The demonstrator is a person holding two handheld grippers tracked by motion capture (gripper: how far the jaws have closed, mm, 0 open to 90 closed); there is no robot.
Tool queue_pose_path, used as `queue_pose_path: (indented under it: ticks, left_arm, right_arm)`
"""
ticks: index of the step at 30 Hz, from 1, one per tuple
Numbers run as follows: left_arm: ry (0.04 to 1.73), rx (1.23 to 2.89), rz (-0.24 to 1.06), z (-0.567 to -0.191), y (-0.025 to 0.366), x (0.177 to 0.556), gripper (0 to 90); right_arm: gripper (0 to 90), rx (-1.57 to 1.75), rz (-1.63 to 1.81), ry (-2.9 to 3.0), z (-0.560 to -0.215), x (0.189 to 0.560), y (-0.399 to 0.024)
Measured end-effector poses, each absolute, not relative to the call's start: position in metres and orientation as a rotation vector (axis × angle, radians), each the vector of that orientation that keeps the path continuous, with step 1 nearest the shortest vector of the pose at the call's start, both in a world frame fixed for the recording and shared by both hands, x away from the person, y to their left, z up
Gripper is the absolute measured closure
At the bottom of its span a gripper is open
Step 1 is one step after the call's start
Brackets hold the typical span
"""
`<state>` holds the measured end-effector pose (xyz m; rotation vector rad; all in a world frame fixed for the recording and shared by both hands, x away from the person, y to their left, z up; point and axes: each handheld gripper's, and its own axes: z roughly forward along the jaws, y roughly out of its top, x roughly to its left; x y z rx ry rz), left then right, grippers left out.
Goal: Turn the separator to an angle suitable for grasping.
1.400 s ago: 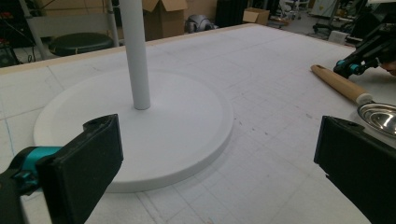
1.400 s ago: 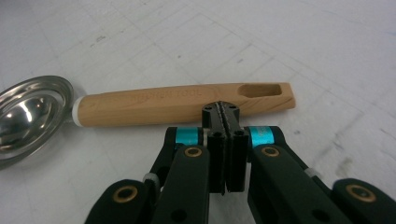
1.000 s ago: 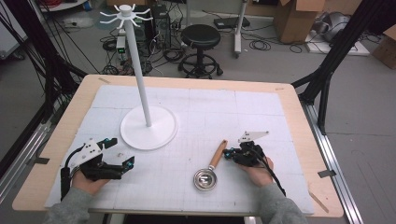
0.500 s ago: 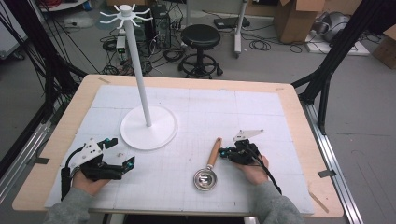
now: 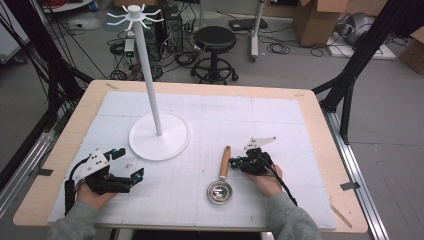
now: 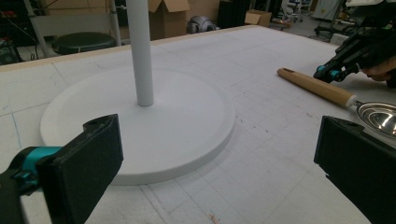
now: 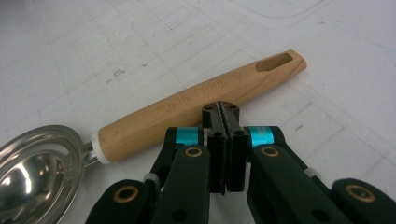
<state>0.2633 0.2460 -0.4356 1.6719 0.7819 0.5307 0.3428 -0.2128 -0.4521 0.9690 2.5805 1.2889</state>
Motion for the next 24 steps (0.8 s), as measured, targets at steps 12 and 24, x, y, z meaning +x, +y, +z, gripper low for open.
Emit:
queue_pose_path:
  ticks: [12,24]
  left_arm:
    - [0.787,1.671,0.532,-0.436,0.25,0.26,1.8]
    - [0.799,1.667,0.539,-0.436,0.252,0.258,1.8]
  right_arm:
    - [90.0,0.928,1.294,2.615,-0.452,0.346,-0.194]
    - [90.0,0.868,1.285,2.634,-0.45,0.344,-0.181]
